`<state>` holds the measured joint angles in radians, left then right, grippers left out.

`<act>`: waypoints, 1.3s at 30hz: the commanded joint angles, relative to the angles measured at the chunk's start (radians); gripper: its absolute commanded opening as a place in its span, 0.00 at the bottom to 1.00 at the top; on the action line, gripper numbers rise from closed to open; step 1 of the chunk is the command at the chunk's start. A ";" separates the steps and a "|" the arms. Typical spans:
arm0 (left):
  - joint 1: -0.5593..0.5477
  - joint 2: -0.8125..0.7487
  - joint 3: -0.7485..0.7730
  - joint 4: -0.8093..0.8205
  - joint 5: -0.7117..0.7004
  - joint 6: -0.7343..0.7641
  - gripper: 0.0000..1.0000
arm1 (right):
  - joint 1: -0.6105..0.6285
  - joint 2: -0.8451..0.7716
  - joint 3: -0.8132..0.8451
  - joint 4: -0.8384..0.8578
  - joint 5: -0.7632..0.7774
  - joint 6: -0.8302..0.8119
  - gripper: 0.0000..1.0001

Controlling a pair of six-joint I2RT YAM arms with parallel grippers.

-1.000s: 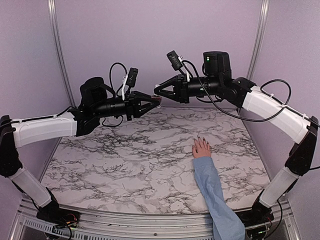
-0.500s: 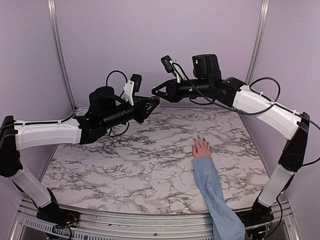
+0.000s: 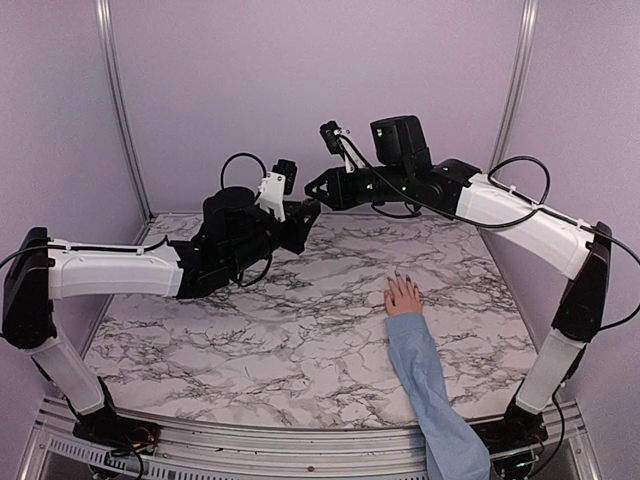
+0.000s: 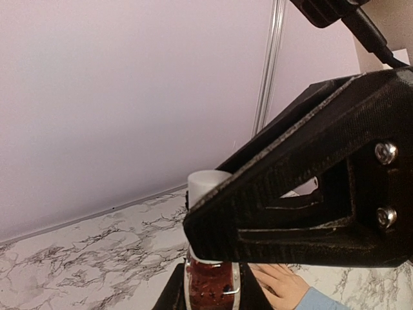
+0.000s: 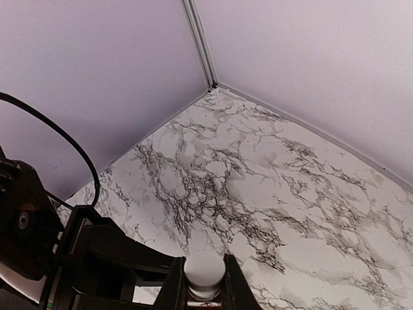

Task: Paint the nails
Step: Screw the nail polish bottle.

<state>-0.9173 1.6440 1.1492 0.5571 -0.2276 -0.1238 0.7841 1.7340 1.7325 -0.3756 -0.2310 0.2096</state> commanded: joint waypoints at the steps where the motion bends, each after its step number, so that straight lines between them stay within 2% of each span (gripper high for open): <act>1: 0.004 -0.025 0.028 0.099 0.046 0.068 0.00 | 0.026 -0.006 -0.002 -0.036 -0.029 -0.012 0.11; 5: 0.018 -0.056 -0.001 0.098 0.159 0.094 0.00 | 0.004 -0.043 -0.031 -0.001 -0.064 -0.035 0.29; 10: 0.082 -0.092 -0.031 0.098 0.371 0.017 0.00 | -0.066 -0.143 -0.152 0.162 -0.207 -0.033 0.53; 16: 0.156 -0.115 -0.035 0.098 0.641 -0.068 0.00 | -0.127 -0.185 -0.186 0.222 -0.462 -0.086 0.69; 20: 0.184 -0.107 -0.012 0.098 0.856 -0.108 0.00 | -0.137 -0.194 -0.186 0.229 -0.586 -0.125 0.70; 28: 0.184 -0.048 0.069 0.099 1.172 -0.152 0.00 | -0.137 -0.192 -0.182 0.262 -0.756 -0.139 0.67; 33: 0.177 -0.026 0.102 0.102 1.257 -0.187 0.00 | -0.137 -0.192 -0.199 0.318 -0.821 -0.098 0.62; 39: 0.172 -0.020 0.103 0.105 1.265 -0.201 0.00 | -0.133 -0.189 -0.199 0.342 -0.858 -0.082 0.50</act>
<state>-0.7399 1.6119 1.2251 0.6235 0.9878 -0.3046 0.6487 1.5631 1.5269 -0.0814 -1.0332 0.1131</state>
